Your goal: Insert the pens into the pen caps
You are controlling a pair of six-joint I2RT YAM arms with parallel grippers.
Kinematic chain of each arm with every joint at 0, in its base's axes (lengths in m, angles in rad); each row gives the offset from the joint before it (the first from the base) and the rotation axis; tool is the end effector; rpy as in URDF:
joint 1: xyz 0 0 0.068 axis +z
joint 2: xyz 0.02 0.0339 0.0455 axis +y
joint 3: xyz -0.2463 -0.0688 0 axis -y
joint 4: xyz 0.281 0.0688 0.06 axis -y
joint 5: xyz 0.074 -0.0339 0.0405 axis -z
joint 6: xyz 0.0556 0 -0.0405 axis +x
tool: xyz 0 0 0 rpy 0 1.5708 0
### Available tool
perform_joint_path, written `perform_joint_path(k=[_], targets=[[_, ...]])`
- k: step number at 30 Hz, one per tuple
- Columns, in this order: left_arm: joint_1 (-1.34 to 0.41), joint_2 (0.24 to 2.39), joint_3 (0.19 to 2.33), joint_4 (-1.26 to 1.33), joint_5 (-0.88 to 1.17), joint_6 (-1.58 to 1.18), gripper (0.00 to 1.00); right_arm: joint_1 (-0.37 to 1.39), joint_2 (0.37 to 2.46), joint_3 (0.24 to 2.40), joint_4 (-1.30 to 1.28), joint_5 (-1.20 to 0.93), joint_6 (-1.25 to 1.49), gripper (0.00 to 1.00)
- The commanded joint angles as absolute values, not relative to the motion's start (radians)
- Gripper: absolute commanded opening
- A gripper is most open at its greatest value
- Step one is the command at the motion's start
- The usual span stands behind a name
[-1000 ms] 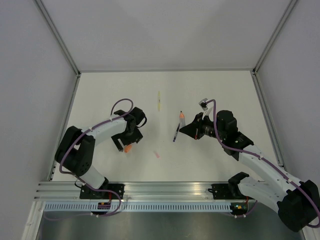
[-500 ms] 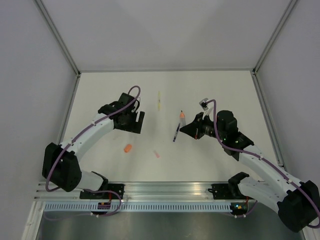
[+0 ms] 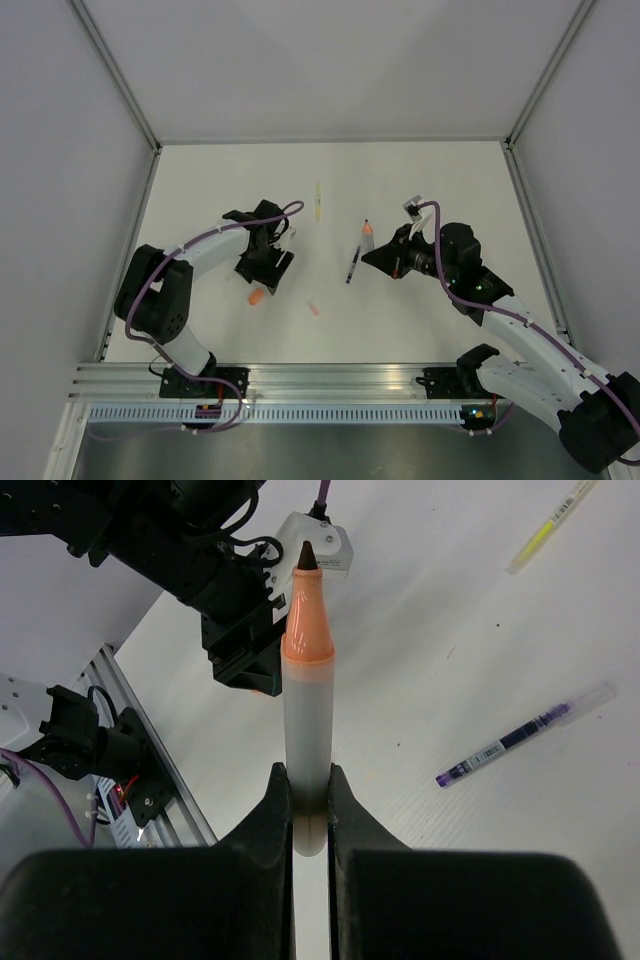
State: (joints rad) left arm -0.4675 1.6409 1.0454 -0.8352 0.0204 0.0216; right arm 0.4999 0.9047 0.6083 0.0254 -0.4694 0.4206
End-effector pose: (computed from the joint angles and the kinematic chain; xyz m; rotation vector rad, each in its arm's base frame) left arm 0.2866 -0.1460 0.1229 0.7305 2.9185 -0.0766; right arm 0.2277 0.1530 0.2494 -0.4245 1.9035 1.0588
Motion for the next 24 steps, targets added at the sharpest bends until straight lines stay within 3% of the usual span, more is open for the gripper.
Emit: perform_joint_path(k=[1, 24], targets=[[-0.465, 1.666, 1.039, -0.818, 0.071, 0.08, 0.73, 0.499, 0.888, 0.611, 0.038, -0.463, 0.403, 0.0], [-0.454, 1.758, 1.031, -0.833, -0.021, 0.083, 0.63, 0.5, 0.89, 0.611, 0.035, -0.46, 0.402, 0.0]])
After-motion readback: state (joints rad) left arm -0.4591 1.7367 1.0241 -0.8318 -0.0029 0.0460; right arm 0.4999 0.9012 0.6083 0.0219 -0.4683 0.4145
